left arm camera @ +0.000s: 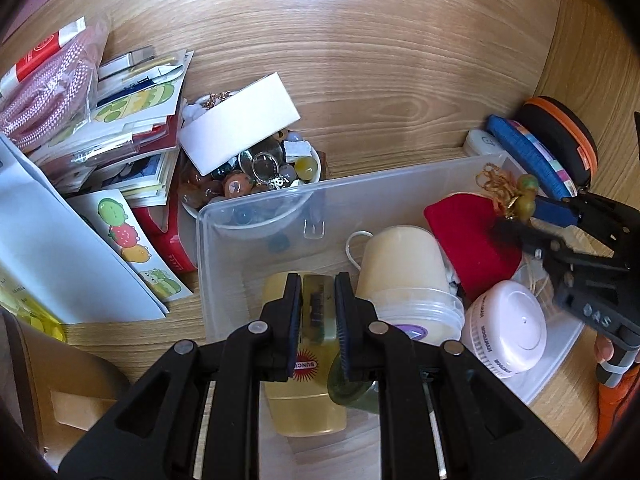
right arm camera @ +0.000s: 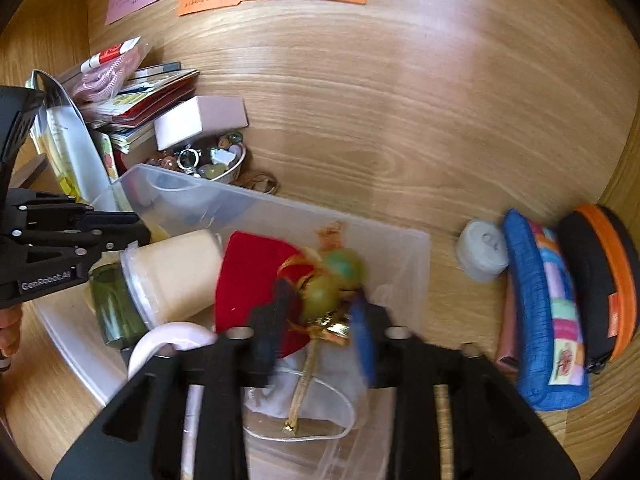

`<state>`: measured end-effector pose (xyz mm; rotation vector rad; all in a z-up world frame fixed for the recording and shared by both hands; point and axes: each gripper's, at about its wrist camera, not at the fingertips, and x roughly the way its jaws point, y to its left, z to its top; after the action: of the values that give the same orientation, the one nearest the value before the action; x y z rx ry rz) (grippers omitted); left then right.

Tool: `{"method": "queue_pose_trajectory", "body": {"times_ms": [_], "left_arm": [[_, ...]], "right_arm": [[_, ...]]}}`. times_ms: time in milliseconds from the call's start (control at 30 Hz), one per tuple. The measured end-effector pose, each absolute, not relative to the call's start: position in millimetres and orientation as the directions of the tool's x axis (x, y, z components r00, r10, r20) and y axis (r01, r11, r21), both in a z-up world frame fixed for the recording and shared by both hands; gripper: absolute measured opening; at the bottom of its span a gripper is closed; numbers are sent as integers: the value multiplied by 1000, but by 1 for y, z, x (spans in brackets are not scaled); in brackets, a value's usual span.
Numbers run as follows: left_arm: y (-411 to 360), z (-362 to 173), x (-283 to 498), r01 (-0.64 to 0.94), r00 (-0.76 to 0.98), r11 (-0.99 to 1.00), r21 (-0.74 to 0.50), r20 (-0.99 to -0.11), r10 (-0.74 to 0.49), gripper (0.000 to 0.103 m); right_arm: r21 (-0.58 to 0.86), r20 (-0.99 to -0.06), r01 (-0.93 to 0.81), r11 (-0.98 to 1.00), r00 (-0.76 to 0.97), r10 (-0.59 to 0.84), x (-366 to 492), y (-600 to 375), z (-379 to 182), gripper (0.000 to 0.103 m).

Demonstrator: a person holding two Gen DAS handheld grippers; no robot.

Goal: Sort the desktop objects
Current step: 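Lower eraser and ornament into the bin and open both tools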

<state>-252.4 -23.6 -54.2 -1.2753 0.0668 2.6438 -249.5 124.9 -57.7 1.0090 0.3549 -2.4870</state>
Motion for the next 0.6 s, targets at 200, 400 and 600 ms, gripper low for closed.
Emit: {"method": "queue_pose_trajectory", "body": {"times_ms": [200, 400, 600], "left_arm": [[-21, -53, -254, -202, -606, -978, -56, -778, 169, 27], [-24, -41, -246, -193, -633, -980, -49, -757, 163, 57], [-19, -30, -230, -220, -643, -975, -34, -746, 171, 65]], "right_arm": [[-60, -710, 489, -870, -634, -308, -248, 125, -56, 43], [-10, -686, 494, -869, -636, -354, -243, 133, -39, 45], [7, -662, 502, -865, -645, -380, -232, 134, -21, 49]]}}
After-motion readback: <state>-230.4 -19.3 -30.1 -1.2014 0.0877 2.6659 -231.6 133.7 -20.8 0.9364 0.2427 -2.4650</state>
